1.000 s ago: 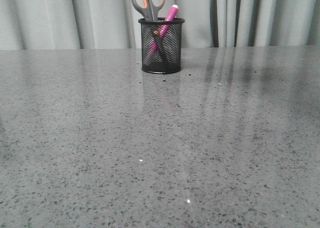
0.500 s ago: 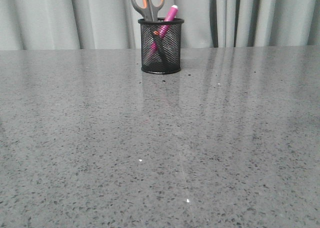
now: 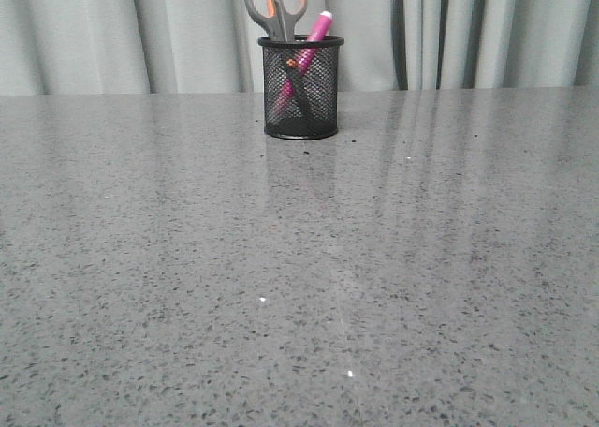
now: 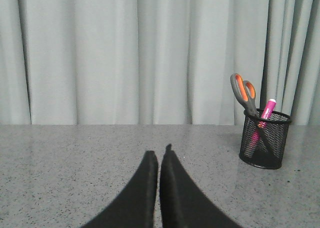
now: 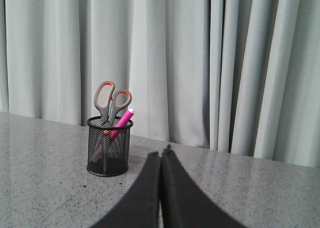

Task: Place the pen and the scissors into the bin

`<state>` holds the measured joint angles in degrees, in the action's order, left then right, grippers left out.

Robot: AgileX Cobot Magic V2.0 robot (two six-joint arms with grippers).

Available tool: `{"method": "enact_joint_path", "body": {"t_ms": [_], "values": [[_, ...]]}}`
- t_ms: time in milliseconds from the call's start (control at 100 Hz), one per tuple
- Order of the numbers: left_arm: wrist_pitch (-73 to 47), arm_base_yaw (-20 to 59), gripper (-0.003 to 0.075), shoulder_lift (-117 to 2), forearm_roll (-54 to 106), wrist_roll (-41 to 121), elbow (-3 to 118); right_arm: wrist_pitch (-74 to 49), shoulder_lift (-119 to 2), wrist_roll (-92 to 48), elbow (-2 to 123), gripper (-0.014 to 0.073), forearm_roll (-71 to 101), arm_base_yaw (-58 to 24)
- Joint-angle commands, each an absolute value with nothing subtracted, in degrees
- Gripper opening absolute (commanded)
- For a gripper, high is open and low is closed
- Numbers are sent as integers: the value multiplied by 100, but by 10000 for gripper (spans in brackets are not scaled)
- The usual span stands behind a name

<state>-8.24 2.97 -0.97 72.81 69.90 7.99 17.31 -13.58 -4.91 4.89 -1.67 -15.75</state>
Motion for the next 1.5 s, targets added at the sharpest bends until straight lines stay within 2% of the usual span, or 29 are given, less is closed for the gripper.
{"method": "enact_joint_path", "body": {"t_ms": [0, 980, 1080, 1120, 1200, 1270, 1490], "values": [[-688, 348, -19, -87, 7439, 6986, 938, 1762, -1120, -564, 556, -69, -220, -1540], [-782, 348, -19, -87, 7684, 6986, 926, 1793, -983, -564, 534, -70, -220, -1540], [-586, 348, -19, -87, 6317, 6042, 926, 1793, -983, -564, 534, -70, -220, -1540], [-389, 348, -19, -87, 5495, 4918, 916, 1793, -983, -564, 534, -70, -220, -1540], [139, 348, -19, -87, 2817, 2243, 858, 1793, -983, -564, 534, -70, -220, -1540], [562, 361, -19, -87, 1018, 762, 718, 1793, -983, -564, 534, -70, -220, -1540], [232, 361, -19, -87, 615, 417, 215, 1793, -983, -564, 534, -70, -220, -1540]]}}
